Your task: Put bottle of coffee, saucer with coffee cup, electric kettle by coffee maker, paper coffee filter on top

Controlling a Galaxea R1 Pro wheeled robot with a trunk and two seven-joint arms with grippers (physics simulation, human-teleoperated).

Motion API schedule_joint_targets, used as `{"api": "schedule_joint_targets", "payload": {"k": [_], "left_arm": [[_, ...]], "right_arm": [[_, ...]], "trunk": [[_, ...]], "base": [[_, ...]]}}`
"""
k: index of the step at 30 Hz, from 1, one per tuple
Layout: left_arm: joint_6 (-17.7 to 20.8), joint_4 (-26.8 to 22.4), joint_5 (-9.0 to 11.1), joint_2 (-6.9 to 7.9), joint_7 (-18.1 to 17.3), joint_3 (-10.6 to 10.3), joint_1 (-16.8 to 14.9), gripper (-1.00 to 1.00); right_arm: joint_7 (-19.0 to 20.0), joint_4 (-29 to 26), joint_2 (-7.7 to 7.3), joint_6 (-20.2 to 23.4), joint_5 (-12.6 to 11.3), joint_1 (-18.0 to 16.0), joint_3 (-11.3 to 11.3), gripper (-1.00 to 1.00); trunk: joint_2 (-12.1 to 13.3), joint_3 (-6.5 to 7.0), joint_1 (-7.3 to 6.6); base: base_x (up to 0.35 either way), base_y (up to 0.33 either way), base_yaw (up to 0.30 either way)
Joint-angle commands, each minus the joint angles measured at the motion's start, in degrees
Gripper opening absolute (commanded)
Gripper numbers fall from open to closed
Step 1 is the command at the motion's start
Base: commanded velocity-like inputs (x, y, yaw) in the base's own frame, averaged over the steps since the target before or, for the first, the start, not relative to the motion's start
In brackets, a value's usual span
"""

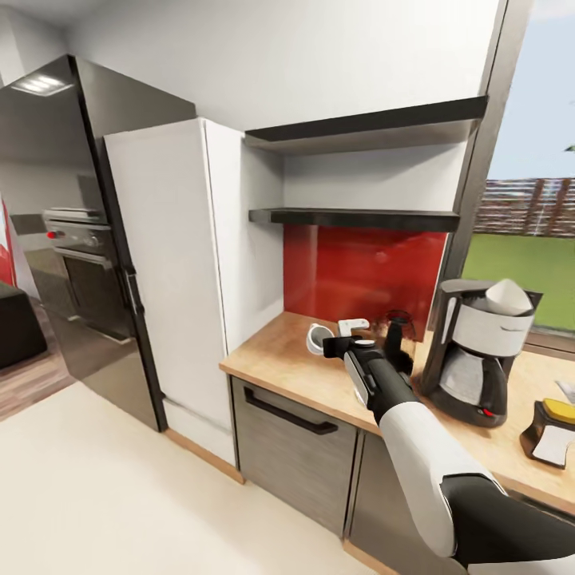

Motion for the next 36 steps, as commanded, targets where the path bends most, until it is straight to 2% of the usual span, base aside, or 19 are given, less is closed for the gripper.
{"api": "schedule_joint_targets", "payload": {"k": [1, 7, 21, 36], "left_arm": [[-0.1, -0.1, 0.4, 0.02, 0.0, -0.2, 0.0, 1.0], [-0.1, -0.1, 0.4, 0.02, 0.0, -0.2, 0.0, 1.0], [-0.1, 0.5, 0.4, 0.02, 0.0, -0.3, 0.0, 1.0], [-0.1, 0.7, 0.4, 0.02, 0.0, -0.3, 0.0, 1.0]], "right_arm": [[0.2, -0.1, 0.07, 0.3, 0.5, 0.0, -0.2, -1.0], [0.2, -0.1, 0.07, 0.3, 0.5, 0.0, -0.2, -1.0], [0.2, -0.1, 0.07, 0.3, 0.5, 0.0, -0.2, -1.0], [0.3, 0.2, 0.07, 0.2, 0.6, 0.0, -0.2, -1.0]], "trunk": [[0.0, -0.02, 0.03], [0.0, -0.05, 0.03], [0.0, -0.55, 0.03], [0.0, -0.66, 0.03]], "base": [[0.089, 0.26, -0.039], [0.07, 0.182, -0.046], [0.005, 0.018, -0.228], [0.0, 0.0, -0.021]]}}
